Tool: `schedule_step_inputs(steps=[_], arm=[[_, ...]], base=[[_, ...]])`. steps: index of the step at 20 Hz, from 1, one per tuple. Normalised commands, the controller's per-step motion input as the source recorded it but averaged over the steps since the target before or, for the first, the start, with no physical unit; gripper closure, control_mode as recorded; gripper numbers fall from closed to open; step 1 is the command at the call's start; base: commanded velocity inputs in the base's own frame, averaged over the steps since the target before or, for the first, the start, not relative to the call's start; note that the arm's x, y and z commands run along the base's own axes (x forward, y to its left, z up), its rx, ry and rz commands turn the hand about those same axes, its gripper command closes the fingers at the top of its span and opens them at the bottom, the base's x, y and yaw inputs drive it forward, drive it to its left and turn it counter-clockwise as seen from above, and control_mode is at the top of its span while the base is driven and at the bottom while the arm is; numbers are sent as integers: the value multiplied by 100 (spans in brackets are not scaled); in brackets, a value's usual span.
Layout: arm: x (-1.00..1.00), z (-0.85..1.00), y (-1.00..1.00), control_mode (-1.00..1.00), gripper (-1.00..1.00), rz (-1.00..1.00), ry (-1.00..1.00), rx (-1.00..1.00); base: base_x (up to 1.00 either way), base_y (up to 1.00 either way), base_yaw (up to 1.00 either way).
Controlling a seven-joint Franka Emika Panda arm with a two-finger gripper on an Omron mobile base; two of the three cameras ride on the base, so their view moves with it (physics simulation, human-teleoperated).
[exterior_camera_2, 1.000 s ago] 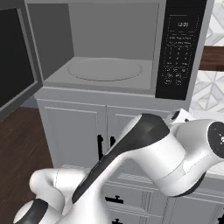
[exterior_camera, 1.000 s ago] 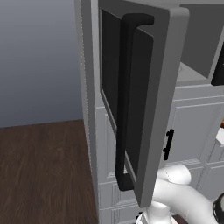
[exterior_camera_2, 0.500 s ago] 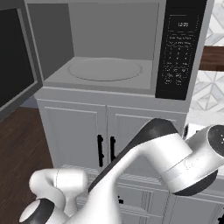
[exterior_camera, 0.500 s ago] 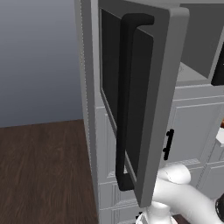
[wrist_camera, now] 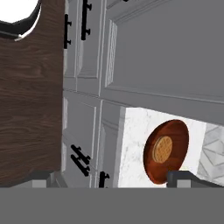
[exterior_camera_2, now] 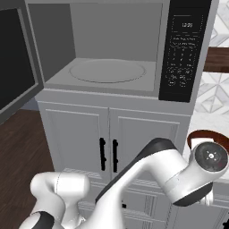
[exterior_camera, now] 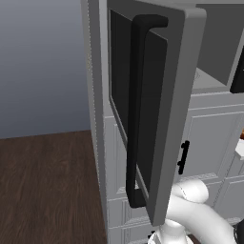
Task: Open the microwave, place the bowl with waffle inside the microwave, then close the microwave door and turn it on.
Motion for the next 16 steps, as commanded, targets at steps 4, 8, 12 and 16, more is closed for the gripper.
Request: schedule_step_inputs(steps=[4, 8, 12, 16], arm=[[23, 0, -23, -100, -100, -12, 0, 8], [23, 0, -50, -100, -100, -16, 0, 29], [5, -8, -47, -100, -100, -15, 0, 36], [19, -31, -7, -100, -100, -12, -2, 22]], base=[[0, 0, 0], [0, 0, 0], [0, 0, 0], [0, 0, 0]])
